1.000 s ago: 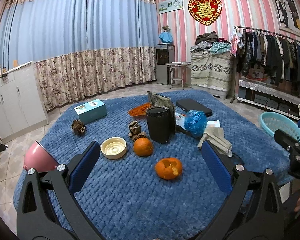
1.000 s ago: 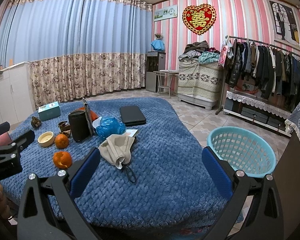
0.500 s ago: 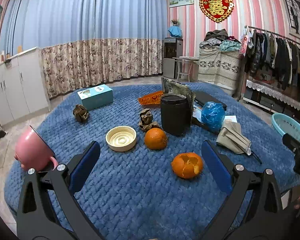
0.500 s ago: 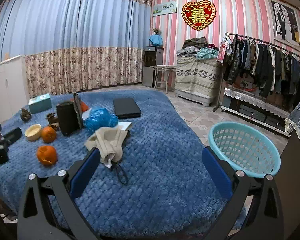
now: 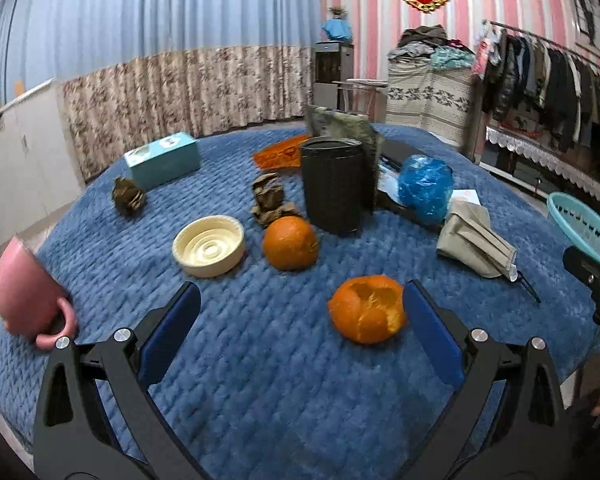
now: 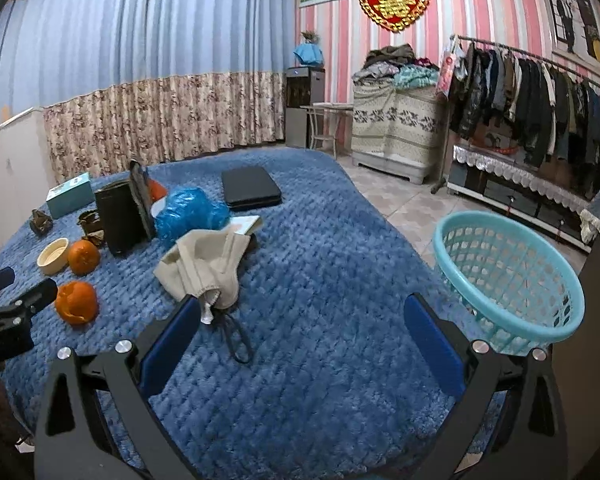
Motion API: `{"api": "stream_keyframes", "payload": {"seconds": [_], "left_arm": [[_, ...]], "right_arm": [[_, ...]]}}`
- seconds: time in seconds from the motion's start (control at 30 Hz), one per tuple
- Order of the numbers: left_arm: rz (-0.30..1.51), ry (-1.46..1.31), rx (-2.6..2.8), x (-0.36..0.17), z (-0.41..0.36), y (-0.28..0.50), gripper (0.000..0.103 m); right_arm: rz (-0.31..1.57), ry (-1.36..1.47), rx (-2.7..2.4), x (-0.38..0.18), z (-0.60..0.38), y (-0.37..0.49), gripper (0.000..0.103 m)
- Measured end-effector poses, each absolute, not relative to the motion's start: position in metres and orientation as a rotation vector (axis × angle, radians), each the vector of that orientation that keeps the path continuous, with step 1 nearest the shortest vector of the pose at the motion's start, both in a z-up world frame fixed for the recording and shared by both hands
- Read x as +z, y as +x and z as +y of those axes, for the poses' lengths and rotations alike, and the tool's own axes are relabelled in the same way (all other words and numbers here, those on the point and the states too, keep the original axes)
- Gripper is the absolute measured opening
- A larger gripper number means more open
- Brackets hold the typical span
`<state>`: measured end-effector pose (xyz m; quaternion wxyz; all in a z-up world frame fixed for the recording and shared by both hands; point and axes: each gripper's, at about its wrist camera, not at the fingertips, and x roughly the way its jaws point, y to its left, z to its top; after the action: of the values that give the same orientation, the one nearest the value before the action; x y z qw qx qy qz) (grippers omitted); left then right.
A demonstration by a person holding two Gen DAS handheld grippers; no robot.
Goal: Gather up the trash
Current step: 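Grasp the peeled orange with the left tool while the right tool grasps the beige mask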
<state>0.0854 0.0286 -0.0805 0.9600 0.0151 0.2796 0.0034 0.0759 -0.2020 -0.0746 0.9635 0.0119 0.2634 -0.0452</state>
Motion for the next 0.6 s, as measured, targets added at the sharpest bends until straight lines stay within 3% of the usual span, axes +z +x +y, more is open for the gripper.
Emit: {"api": "stream_keyframes", "payload": {"seconds": [0.3,0.47,0.6], "left_arm": [[0.621,0.032,-0.043,-0.095,0.010,0.107,0.096],[0.701,0.058,-0.132,-0.108,-0.001,0.116,0.062],[0.686,0.028,-0.160,-0.105,0.002,0.114,0.043]], "right_arm": [[0.576,0.054,-0.095,-0.081,-0.207,0.081,0.099],[0.581,0.033,-0.104,-0.082,-0.203,0.084,0.099],[0.583,0.027,-0.099,-0.082,-0.202,0.084,0.099]]}}
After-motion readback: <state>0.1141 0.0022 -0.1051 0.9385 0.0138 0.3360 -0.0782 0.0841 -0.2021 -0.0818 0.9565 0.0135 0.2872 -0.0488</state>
